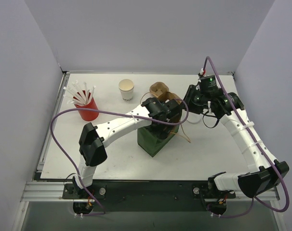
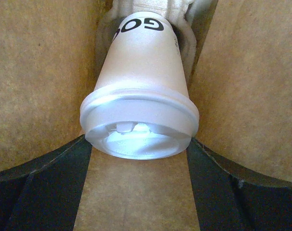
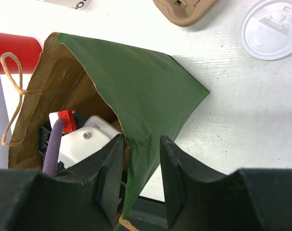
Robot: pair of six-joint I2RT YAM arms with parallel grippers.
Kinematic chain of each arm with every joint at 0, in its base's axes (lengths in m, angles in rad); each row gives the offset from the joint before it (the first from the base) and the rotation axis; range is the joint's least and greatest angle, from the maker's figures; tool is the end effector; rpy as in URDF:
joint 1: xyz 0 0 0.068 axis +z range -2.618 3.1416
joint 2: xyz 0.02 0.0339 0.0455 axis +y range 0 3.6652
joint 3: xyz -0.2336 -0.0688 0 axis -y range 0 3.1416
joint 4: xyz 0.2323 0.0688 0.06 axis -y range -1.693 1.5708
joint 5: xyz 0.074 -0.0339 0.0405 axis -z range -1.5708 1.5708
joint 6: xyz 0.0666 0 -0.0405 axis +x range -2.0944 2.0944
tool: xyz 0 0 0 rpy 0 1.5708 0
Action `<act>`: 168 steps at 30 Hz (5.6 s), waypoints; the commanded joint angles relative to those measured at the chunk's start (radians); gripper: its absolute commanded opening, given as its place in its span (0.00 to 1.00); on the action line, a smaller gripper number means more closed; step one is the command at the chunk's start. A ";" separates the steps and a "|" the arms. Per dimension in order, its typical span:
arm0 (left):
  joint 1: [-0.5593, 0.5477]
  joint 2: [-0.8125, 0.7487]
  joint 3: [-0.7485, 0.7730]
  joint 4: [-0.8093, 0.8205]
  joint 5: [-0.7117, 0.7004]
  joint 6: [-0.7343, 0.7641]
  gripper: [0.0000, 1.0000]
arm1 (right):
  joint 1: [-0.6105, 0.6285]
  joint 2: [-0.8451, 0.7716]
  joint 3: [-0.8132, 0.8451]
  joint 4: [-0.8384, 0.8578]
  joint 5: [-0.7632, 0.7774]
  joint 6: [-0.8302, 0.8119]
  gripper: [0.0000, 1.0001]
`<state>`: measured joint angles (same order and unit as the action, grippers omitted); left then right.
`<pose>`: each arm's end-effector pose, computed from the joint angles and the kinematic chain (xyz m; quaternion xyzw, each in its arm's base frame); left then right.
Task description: Pack the takeout coffee
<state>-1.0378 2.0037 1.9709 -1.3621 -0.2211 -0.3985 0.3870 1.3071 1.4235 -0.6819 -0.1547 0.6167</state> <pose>0.2039 -0.3168 0.2411 0.3019 0.9429 0.0253 0.1380 0.2748 0.1231 0.3507 0.0631 0.8722 0.2904 0.3885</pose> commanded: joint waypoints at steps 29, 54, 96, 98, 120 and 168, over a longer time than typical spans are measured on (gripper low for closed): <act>0.025 0.087 0.000 -0.112 -0.008 0.049 0.38 | 0.029 0.046 0.028 0.062 -0.046 0.025 0.02; 0.031 0.053 0.002 -0.140 0.025 0.044 0.38 | 0.052 0.047 0.051 0.018 -0.069 0.025 0.11; 0.038 -0.063 -0.190 -0.123 0.039 0.070 0.37 | 0.119 0.034 0.032 -0.011 -0.106 0.144 0.00; 0.038 -0.056 -0.184 -0.124 0.039 0.070 0.37 | 0.119 0.035 0.034 -0.011 -0.106 0.143 0.00; 0.035 -0.094 0.043 -0.189 0.006 0.003 0.32 | 0.131 0.011 0.042 -0.015 -0.046 0.110 0.00; 0.174 -0.436 0.464 -0.200 0.040 -0.243 0.31 | -0.026 -0.057 0.054 -0.162 0.112 -0.005 0.00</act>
<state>-0.9230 1.6653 2.4035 -1.3773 -0.1753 -0.5674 0.4183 1.3140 1.4883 -0.7975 -0.0570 0.6380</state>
